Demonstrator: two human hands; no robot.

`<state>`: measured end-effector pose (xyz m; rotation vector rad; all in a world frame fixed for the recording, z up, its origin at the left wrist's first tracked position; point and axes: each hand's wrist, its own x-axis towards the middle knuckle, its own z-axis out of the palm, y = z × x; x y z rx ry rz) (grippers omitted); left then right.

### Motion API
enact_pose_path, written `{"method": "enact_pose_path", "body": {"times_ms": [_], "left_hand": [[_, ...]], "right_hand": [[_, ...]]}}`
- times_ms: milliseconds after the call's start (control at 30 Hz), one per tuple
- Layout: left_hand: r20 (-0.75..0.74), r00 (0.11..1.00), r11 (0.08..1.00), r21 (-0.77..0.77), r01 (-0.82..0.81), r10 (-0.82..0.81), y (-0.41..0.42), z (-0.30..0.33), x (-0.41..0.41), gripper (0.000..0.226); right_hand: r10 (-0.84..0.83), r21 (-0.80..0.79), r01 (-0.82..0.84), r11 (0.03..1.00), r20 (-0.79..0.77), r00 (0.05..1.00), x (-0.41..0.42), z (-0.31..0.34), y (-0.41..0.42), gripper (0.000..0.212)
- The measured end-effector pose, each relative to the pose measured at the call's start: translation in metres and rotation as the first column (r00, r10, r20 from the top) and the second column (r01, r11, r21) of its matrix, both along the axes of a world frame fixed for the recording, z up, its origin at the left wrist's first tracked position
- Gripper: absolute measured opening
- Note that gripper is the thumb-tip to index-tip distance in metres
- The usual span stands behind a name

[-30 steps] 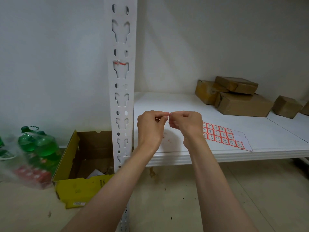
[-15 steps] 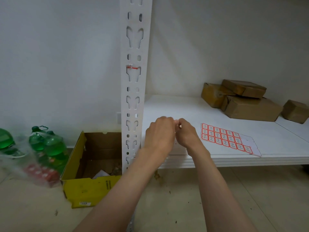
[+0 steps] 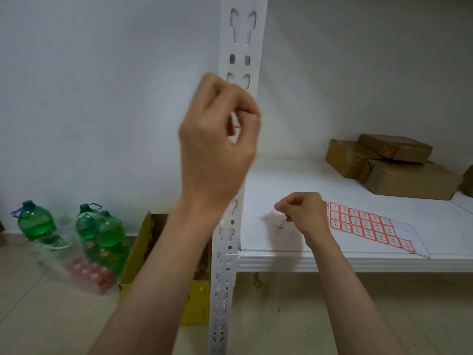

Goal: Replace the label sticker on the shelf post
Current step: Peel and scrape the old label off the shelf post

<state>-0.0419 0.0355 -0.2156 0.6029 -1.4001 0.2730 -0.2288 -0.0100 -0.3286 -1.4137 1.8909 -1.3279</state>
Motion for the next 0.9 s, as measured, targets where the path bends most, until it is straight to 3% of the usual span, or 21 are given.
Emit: {"method": "enact_pose_path", "body": {"times_ms": [367, 500, 767, 900], "left_hand": [[0.043, 0.997, 0.985, 0.164, 0.06, -0.068, -0.015, -0.02, 0.059, 0.008], [-0.072, 0.991, 0.964, 0.237, 0.124, -0.11, -0.011, -0.03, 0.062, 0.011], [-0.126, 0.984, 0.94, 0.303, 0.159, -0.126, -0.007, -0.024, 0.059, 0.017], [-0.048, 0.987, 0.952, 0.26, 0.158, -0.151, -0.003, -0.02, 0.046, 0.026]], "right_hand": [[-0.011, 0.049, 0.01, 0.999, 0.02, 1.0, 0.003, -0.003, -0.009, 0.014], [-0.018, 0.037, 0.018, 0.999, -0.013, 1.0, 0.004, -0.001, -0.011, 0.004], [-0.013, 0.065, 0.024, 0.998, -0.159, 0.987, 0.005, -0.008, -0.011, 0.03], [-0.069, 0.038, 0.074, 0.997, -0.104, 0.992, 0.003, -0.001, -0.009, 0.008]]}}
